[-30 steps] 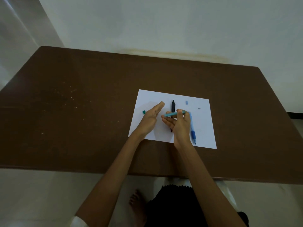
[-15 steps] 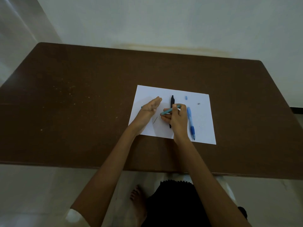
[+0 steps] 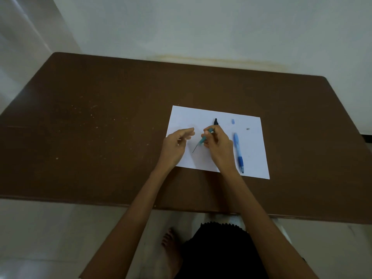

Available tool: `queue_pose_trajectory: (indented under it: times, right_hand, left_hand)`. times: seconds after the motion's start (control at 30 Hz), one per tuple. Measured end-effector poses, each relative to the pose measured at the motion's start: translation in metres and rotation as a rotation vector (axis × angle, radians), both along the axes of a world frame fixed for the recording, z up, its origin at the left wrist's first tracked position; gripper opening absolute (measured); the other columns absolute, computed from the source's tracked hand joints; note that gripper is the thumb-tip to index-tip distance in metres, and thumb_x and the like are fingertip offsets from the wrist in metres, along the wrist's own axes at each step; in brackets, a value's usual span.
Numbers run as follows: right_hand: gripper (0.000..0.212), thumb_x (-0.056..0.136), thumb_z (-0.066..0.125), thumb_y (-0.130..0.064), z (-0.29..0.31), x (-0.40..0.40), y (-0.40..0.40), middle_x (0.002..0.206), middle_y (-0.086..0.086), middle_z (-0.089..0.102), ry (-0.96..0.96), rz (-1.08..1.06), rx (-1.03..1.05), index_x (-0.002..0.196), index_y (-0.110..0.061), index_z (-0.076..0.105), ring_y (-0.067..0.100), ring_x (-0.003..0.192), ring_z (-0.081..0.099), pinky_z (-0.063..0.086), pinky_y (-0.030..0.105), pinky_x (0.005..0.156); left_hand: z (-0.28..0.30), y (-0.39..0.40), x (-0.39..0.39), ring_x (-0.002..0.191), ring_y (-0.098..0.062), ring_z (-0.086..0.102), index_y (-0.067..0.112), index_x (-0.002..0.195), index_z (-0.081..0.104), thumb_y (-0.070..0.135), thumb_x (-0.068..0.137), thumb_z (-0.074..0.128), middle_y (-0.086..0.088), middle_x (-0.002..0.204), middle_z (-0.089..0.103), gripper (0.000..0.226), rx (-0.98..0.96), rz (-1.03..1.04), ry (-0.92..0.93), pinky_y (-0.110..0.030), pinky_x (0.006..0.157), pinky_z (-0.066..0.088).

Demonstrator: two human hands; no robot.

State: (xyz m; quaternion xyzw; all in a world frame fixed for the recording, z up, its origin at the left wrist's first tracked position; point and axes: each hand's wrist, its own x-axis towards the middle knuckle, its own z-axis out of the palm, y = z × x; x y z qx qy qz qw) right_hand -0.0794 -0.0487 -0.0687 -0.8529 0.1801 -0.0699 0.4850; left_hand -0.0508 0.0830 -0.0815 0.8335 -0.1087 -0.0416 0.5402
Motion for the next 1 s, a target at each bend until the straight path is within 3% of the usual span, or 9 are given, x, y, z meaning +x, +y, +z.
queue_pose_trajectory:
  times: [0.13,0.3,0.4,0.53,0.63,0.8,1.0]
  right_hand:
    - [0.036,0.095,0.047,-0.027,0.002,-0.001,-0.001,0.118,0.014,0.063,0.052,0.062,-0.161,0.124,-0.005,0.052,0.026,0.103,0.062,0.045,0.025,0.093]
    - [0.038,0.094,0.047,-0.026,0.007,-0.001,-0.002,0.119,0.014,0.063,0.02,0.038,-0.195,0.126,-0.006,0.05,0.027,0.103,0.063,0.046,0.027,0.095]
    - [0.036,0.095,0.046,-0.027,0.007,-0.002,-0.003,0.117,0.014,0.063,0.008,0.033,-0.168,0.124,-0.006,0.05,0.026,0.1,0.063,0.049,0.03,0.094]
    - [0.034,0.095,0.047,-0.026,0.004,-0.002,-0.006,0.11,0.015,0.064,-0.034,-0.053,-0.097,0.12,-0.004,0.052,0.024,0.093,0.063,0.046,0.021,0.084]
    - [0.035,0.095,0.047,-0.027,0.003,0.0,-0.009,0.112,0.017,0.064,0.004,-0.108,-0.036,0.12,-0.002,0.051,0.026,0.097,0.063,0.048,0.026,0.088]
    - [0.036,0.096,0.044,-0.028,0.006,0.003,-0.016,0.113,0.013,0.063,-0.043,-0.202,0.05,0.124,-0.005,0.046,0.021,0.092,0.064,0.049,0.024,0.08]
    - [0.038,0.096,0.043,-0.03,0.005,0.006,-0.019,0.115,0.012,0.062,-0.043,-0.21,0.128,0.127,-0.007,0.042,0.027,0.095,0.067,0.056,0.034,0.085]
  left_hand:
    - [-0.003,0.0,-0.003,0.1,-0.017,0.061,0.01,0.12,0.06,0.005,0.09,0.054,-0.009,0.114,0.066,0.031,0.13,-0.022,-0.102,-0.013,0.085,0.042]
    - [-0.006,-0.006,-0.005,0.088,-0.014,0.053,0.012,0.121,0.059,0.022,0.085,0.064,-0.01,0.102,0.065,0.038,0.35,-0.046,-0.085,-0.019,0.079,0.039]
    - [-0.008,-0.009,-0.006,0.087,-0.016,0.054,0.011,0.12,0.06,0.024,0.083,0.066,-0.011,0.096,0.064,0.04,0.366,-0.018,-0.042,-0.021,0.079,0.038]
    - [-0.007,-0.01,-0.006,0.078,-0.009,0.05,0.012,0.115,0.063,0.026,0.083,0.066,-0.01,0.098,0.064,0.035,0.347,0.042,-0.068,-0.019,0.075,0.039]
    - [-0.006,-0.012,-0.007,0.074,-0.007,0.047,0.011,0.107,0.066,0.029,0.082,0.067,-0.01,0.1,0.062,0.03,0.365,0.077,-0.066,-0.018,0.071,0.038]
    - [-0.004,-0.016,-0.01,0.079,-0.013,0.052,0.01,0.095,0.065,0.03,0.082,0.067,-0.01,0.1,0.062,0.024,0.456,0.1,-0.045,-0.019,0.07,0.036]
    - [0.002,-0.018,-0.007,0.082,-0.02,0.061,0.006,0.097,0.069,0.029,0.087,0.061,-0.012,0.095,0.068,0.027,0.535,0.096,-0.012,-0.019,0.07,0.037]
